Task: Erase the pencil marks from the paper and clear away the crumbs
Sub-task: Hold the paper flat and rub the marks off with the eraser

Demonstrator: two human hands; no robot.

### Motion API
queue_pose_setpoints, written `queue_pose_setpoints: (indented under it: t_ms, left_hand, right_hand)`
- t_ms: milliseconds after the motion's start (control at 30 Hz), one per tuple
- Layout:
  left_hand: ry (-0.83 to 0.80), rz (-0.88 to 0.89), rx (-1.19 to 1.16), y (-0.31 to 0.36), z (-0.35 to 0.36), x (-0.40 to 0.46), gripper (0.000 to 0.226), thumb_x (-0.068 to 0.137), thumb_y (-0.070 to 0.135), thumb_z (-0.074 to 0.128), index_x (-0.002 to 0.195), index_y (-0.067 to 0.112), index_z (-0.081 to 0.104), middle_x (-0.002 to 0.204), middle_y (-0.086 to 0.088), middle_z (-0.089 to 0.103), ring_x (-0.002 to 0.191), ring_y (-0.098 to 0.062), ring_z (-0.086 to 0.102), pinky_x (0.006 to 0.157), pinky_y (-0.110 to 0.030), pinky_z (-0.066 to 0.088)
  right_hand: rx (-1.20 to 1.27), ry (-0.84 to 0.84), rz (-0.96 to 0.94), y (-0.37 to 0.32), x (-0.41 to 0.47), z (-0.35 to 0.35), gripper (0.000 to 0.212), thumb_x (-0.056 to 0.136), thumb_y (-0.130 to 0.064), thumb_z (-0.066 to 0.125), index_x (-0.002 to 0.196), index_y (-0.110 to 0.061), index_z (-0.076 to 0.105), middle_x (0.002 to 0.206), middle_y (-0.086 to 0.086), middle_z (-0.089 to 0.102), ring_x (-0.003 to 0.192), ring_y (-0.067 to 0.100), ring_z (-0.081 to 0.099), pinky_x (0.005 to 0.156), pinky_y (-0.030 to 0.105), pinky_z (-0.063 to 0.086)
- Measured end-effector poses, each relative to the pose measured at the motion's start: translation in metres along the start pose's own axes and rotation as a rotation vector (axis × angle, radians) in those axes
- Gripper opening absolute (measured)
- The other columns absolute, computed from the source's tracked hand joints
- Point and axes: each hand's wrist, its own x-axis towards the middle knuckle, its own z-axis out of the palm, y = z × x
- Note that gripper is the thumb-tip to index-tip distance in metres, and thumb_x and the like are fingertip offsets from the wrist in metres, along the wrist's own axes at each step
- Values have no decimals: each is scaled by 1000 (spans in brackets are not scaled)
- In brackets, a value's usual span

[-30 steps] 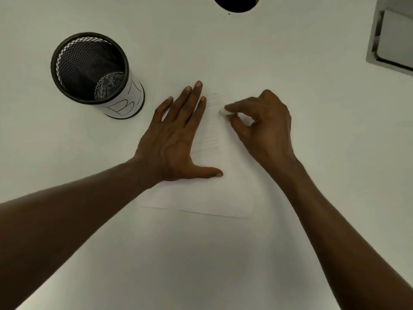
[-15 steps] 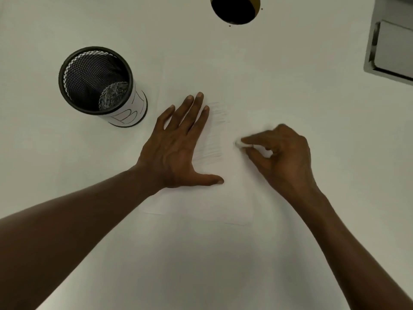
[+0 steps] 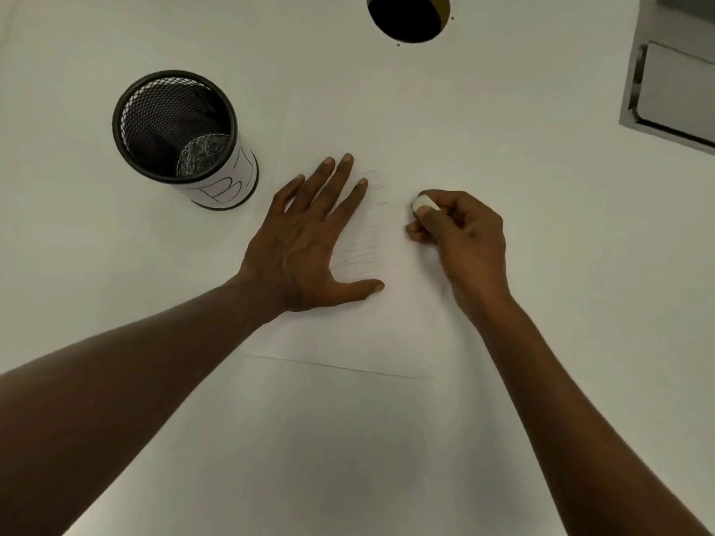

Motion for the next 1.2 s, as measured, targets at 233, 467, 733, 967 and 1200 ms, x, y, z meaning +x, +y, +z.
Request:
queue_pose_setpoints:
  t_ms: [233, 467, 733, 967, 1200]
  left_hand:
    - [47, -3, -17, 6, -4, 3, 117, 69, 95, 42, 155, 16, 38, 171, -12, 14, 158, -33, 10, 123, -53, 18]
    - [163, -77, -17, 13, 6, 15, 113, 70, 94, 48, 152, 15, 42, 167, -9, 28, 153, -34, 26, 119, -54, 23]
    - [48, -101, 28, 12, 4, 16, 120, 71, 98, 35, 163, 20, 23, 173, -3, 8, 159, -26, 6, 125, -57, 9]
    - [48, -93, 41, 9, 6, 15, 130, 69, 100, 36, 162, 11, 22, 172, -6, 10, 159, -27, 9, 126, -55, 10]
    - [7, -105, 40, 10, 1, 17, 134, 68, 101, 30, 162, 7, 17, 173, -8, 5, 160, -26, 4, 127, -54, 6]
  right_hand:
    - [74, -14, 13, -2, -5, -2, 16, 93, -11, 64, 108, -7, 69, 93, 2, 74, 82, 18, 74, 79, 22, 55]
    - [69, -96, 29, 4, -2, -9, 18, 93, -15, 65, 109, -12, 71, 97, 1, 75, 85, 16, 73, 88, 29, 55]
    - [-59, -101, -66, 2, 5, -8, 21, 87, -10, 73, 108, -11, 73, 92, 3, 75, 74, 13, 70, 75, 23, 57]
    - [-463, -47, -489, 10, 5, 13, 17, 83, -3, 75, 99, -9, 77, 91, 1, 73, 80, 3, 63, 75, 9, 47]
    - [-695, 53, -711, -7, 38, 30, 19, 80, 1, 70, 90, -13, 77, 81, -2, 74, 79, 20, 58, 67, 19, 35]
